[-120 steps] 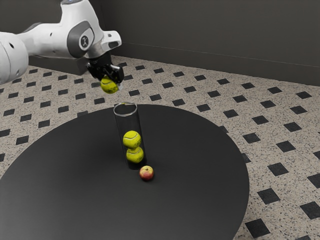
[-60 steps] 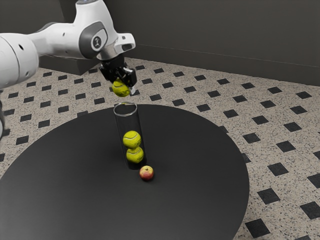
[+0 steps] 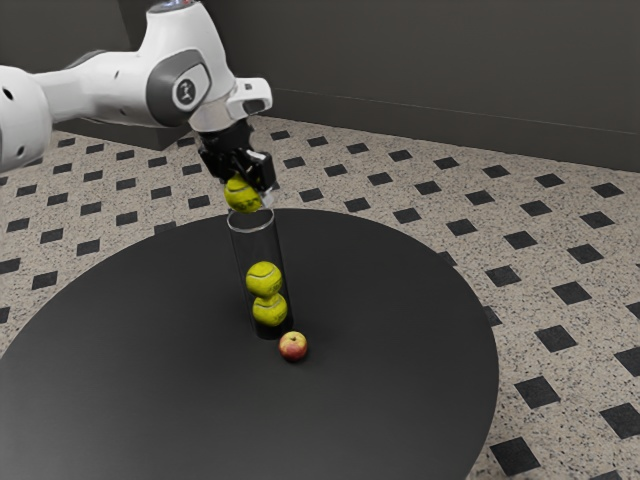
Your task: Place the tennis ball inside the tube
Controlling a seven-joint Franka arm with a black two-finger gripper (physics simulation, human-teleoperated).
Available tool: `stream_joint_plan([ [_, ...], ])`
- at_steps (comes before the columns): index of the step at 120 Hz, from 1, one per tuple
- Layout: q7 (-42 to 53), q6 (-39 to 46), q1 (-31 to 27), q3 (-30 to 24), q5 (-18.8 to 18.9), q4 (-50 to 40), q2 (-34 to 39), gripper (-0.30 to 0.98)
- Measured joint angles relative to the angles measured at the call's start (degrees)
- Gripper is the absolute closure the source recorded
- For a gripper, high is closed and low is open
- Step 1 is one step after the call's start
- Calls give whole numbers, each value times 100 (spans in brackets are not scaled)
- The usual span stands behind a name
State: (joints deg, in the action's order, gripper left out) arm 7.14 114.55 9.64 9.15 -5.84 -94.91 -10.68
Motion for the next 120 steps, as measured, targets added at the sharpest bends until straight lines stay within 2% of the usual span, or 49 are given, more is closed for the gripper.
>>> stream_joint_plan([
  [71, -101, 95, -16, -11, -5, 79, -125, 32],
  [90, -97, 94, -14, -10, -35, 84, -129, 17],
  [103, -91, 62, -15, -3, -42, 72, -98, 11],
  [109, -85, -201, -16, 71, -41, 99, 26, 9],
  [120, -76, -1049, -23, 222, 206, 1267, 107, 7],
])
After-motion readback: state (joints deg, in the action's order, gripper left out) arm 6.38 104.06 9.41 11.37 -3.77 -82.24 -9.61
